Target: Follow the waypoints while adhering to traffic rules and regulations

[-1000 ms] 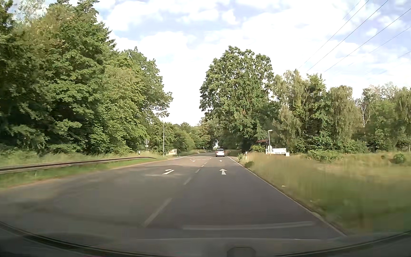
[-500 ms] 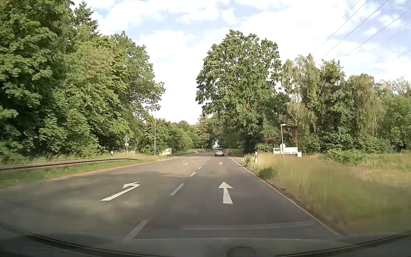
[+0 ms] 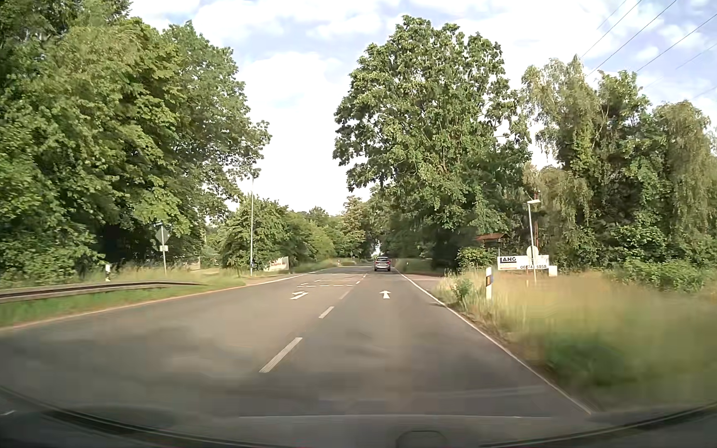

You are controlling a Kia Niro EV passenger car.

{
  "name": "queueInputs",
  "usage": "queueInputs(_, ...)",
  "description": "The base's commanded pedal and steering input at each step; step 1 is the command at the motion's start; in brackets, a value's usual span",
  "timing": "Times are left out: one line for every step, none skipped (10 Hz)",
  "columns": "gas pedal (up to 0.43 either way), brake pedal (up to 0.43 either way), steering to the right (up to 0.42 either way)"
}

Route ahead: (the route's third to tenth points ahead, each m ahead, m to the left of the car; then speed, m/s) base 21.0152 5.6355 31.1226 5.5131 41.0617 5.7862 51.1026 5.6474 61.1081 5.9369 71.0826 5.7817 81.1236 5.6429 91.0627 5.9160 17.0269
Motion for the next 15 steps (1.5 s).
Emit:
queueInputs(0.118, 0.030, 0.000)
queueInputs(0.118, 0.030, 0.000)
queueInputs(0.118, 0.030, 0.000)
queueInputs(0.118, 0.030, 0.001)
queueInputs(0.118, 0.030, 0.000)
queueInputs(0.118, 0.030, 0.000)
queueInputs(0.118, 0.030, 0.001)
queueInputs(0.118, 0.030, 0.001)
queueInputs(0.118, 0.030, 0.001)
queueInputs(0.118, 0.030, 0.002)
queueInputs(0.118, 0.030, 0.002)
queueInputs(0.118, 0.030, 0.002)
queueInputs(0.118, 0.030, 0.001)
queueInputs(0.118, 0.030, 0.002)
queueInputs(0.118, 0.030, 0.001)
